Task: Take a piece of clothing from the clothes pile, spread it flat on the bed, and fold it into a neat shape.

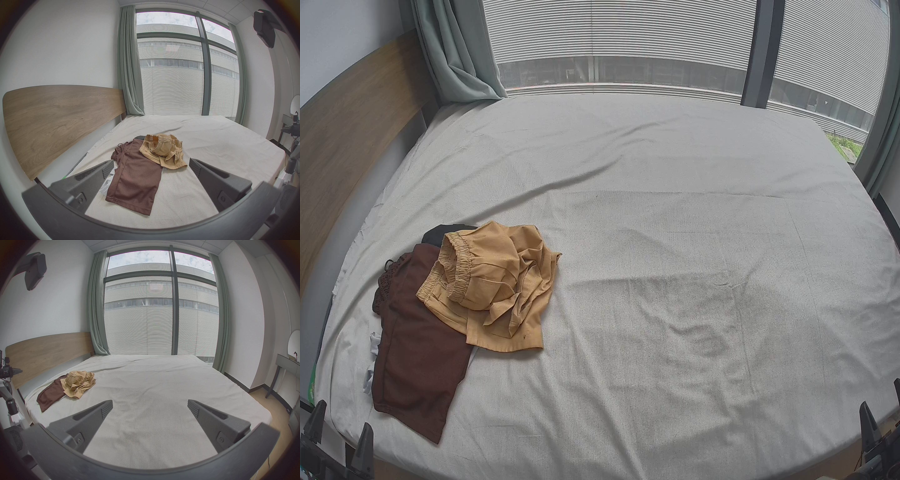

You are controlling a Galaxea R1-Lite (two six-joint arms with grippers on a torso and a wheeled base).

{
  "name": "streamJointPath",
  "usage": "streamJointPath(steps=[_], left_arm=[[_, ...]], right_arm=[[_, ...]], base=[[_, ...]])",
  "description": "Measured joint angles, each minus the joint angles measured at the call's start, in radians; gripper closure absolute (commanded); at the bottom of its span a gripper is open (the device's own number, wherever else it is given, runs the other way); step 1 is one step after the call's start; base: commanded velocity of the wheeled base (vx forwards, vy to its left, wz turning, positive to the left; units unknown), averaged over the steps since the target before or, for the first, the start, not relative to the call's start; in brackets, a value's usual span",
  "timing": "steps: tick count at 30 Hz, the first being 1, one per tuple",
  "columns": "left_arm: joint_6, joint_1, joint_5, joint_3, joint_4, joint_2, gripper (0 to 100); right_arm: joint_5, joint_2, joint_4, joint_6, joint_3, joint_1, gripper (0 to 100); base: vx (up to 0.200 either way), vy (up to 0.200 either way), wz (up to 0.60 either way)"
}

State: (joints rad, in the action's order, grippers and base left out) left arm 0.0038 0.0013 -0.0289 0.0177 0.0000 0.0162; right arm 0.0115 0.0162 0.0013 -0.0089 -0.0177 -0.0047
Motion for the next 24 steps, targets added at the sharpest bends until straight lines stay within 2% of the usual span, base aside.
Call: streamJointPath(steps=[17,24], left_arm=[[-0.009,0.000,-0.001,0.000,-0.002,0.000,0],[-0.011,0.001,-0.003,0.020,-0.066,0.001,0]], right_arm=[[0.000,0.000,0.000,0.003,0.000,0.001,0],[0.000,0.000,0.000,0.003,0.000,0.001,0]], base=[[0.000,0.000,0.00],[0.000,0.000,0.00]])
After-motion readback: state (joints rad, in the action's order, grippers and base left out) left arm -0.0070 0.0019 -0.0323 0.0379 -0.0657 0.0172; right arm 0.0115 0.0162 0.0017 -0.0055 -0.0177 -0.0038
